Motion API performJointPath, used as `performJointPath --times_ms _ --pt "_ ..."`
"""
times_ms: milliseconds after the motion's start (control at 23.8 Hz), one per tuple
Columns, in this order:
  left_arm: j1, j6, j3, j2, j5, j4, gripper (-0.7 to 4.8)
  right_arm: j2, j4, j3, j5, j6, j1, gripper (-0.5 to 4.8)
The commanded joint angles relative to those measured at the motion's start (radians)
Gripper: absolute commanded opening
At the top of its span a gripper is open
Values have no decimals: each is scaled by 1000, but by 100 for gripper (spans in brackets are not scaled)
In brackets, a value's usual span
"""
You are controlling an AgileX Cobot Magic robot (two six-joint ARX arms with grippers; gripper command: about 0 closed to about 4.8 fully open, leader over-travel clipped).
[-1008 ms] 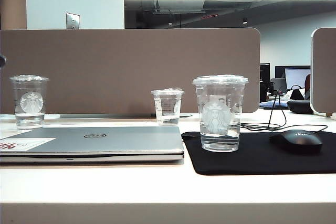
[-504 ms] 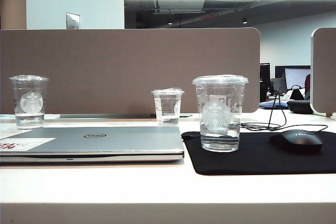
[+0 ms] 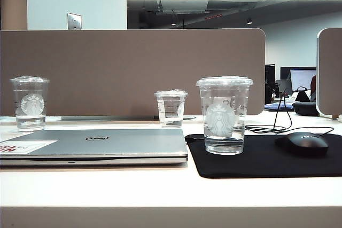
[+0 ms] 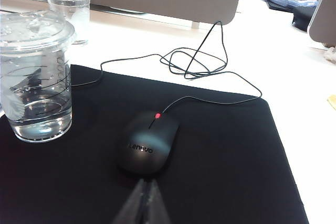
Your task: Pick up the coffee cup on the middle and place it on the right side of the laptop.
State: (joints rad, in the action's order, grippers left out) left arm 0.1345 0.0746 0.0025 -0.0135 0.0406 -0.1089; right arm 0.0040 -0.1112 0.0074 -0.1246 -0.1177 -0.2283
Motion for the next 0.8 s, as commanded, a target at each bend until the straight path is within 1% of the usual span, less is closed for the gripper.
performJointPath --times_ms 42,294,504,798 --pt "3 -7 4 0 -24 43 -6 -1 26 -6 -5 2 -2 -1" --pt "3 -6 4 0 -7 24 -5 -1 26 -6 -5 2 -1 -1" --pt "3 -11 4 0 -31 2 -5 -1 26 -6 -5 2 -1 -1" --pt "3 -11 4 0 -30 -1 -5 -1 26 -6 -5 2 -1 -1"
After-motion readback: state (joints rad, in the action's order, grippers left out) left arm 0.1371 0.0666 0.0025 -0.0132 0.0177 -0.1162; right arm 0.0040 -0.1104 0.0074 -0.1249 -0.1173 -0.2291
